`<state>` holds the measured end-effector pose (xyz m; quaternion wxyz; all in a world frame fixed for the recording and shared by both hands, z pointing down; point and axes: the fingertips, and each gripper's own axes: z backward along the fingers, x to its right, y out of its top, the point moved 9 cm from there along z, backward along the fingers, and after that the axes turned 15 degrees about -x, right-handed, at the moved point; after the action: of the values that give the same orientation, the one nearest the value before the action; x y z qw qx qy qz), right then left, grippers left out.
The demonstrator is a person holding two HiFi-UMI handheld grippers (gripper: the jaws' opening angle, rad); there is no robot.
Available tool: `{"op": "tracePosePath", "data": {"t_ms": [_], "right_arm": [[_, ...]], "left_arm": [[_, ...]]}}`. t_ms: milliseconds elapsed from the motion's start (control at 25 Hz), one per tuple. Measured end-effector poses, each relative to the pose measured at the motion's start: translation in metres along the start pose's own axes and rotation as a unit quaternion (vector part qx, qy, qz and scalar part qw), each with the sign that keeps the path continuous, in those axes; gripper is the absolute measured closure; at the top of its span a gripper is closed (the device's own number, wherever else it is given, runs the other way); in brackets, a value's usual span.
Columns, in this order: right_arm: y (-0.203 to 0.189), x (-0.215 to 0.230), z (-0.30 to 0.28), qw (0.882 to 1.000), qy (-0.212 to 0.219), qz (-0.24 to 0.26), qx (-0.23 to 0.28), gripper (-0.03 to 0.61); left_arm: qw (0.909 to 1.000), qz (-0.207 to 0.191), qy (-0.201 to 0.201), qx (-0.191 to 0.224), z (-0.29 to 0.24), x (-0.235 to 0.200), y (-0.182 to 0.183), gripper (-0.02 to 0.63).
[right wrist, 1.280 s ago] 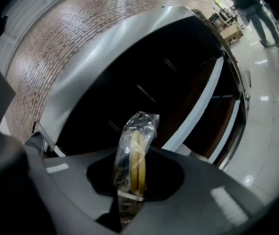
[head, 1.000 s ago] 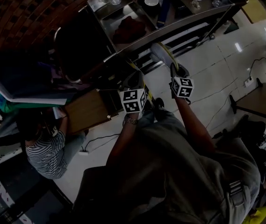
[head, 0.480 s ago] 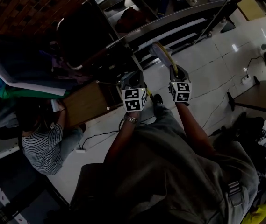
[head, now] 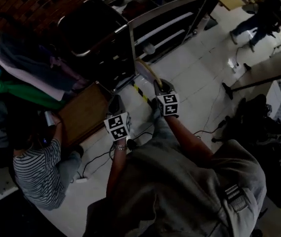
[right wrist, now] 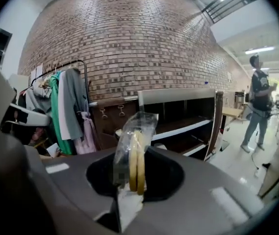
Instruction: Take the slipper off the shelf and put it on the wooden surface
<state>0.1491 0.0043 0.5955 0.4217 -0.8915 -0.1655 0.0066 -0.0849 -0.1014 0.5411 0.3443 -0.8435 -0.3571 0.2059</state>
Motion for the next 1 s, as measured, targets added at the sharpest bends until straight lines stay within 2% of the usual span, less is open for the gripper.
{"op": "tracePosePath", "data": {"t_ms": [80, 280, 400, 480, 640, 720, 800, 880, 1000], "right_arm": [[-0.023, -0.05, 0.029, 1.0, 0.016, 0.006, -0.005, 0.521], [-0.06, -0.133, 0.086, 0.996, 0.064, 0.065, -0.004, 0.52], [-0.067, -0.173, 0.099, 0.988, 0.122, 0.096, -0.001, 0.52], [-0.076, -0.187, 0.098, 0.983, 0.158, 0.09, -0.015, 0.52], [-0.076, -0.231, 0.051, 0.975, 0.216, 0.033, -0.048, 0.52], [-0.086, -0.258, 0.032, 0.968, 0.242, 0.005, -0.069, 0.52], [-0.102, -0.28, 0.013, 0.958, 0.266, -0.045, -0.094, 0.52], [-0.117, -0.297, -0.015, 0.952, 0.263, -0.111, -0.112, 0.52], [-0.131, -0.315, -0.059, 0.948, 0.226, -0.191, -0.117, 0.52]], "left_arm": [[0.9999, 0.007, 0.008, 0.003, 0.04, -0.018, -0.027, 0.611], [0.9992, 0.03, -0.017, 0.021, 0.103, -0.019, -0.075, 0.611], [0.9985, 0.05, 0.004, 0.02, 0.125, -0.021, -0.095, 0.611], [0.998, 0.059, 0.022, 0.008, 0.135, -0.02, -0.102, 0.611], [0.9963, 0.08, 0.033, -0.001, 0.137, -0.063, -0.102, 0.611], [0.9936, 0.102, 0.049, -0.003, 0.148, -0.083, -0.122, 0.611], [0.9887, 0.133, 0.068, -0.011, 0.161, -0.096, -0.146, 0.611], [0.9845, 0.154, 0.081, -0.019, 0.171, -0.108, -0.164, 0.611], [0.9794, 0.175, 0.099, -0.023, 0.186, -0.124, -0.183, 0.611]]}}
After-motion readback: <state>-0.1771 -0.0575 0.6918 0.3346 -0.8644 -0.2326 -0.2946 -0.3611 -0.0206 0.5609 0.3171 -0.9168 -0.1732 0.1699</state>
